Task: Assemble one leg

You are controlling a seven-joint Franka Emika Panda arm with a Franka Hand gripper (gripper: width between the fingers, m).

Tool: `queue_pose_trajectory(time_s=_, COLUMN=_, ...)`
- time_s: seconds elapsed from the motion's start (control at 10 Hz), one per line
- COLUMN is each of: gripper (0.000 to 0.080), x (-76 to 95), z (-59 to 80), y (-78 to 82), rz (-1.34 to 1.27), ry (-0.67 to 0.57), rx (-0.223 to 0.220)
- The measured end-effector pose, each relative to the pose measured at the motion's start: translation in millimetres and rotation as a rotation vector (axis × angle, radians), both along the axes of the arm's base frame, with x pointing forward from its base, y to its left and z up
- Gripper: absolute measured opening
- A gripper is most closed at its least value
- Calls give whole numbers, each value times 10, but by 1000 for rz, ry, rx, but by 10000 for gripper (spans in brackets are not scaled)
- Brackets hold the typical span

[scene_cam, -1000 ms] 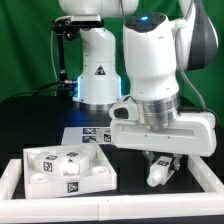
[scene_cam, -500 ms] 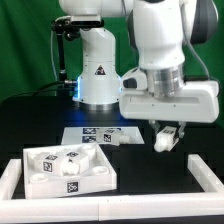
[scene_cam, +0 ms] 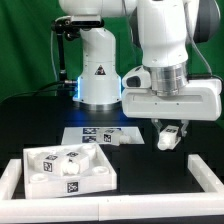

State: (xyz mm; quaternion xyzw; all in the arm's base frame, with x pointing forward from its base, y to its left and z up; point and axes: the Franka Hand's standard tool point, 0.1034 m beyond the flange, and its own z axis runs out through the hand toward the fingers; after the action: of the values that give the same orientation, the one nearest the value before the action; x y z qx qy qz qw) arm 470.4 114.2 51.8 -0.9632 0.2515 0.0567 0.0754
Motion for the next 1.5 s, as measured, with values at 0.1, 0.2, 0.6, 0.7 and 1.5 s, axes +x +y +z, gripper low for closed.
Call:
queue_pose_trajectory(time_s=0.1, gripper=287, x=-252, z=-73, y=42, rz=24, ry=-6, rx=-16)
queue_pose_trajectory(time_s=0.2, gripper=287, x=-514, z=-147, y=109, rz=53, ry=-3, rx=-30)
queue_pose_trajectory(time_s=0.6, gripper=287, x=-830, z=-404, y=146, rz=86, ry=17, rx=-53)
queue_pose_trajectory(time_s=0.7, gripper=287, x=-817, z=-407, y=145, rz=86, ry=9, rx=-54)
queue_pose_trajectory(time_s=1.5, gripper=642, x=-513, z=295, y=-549, rz=242, ry=-38, rx=-18)
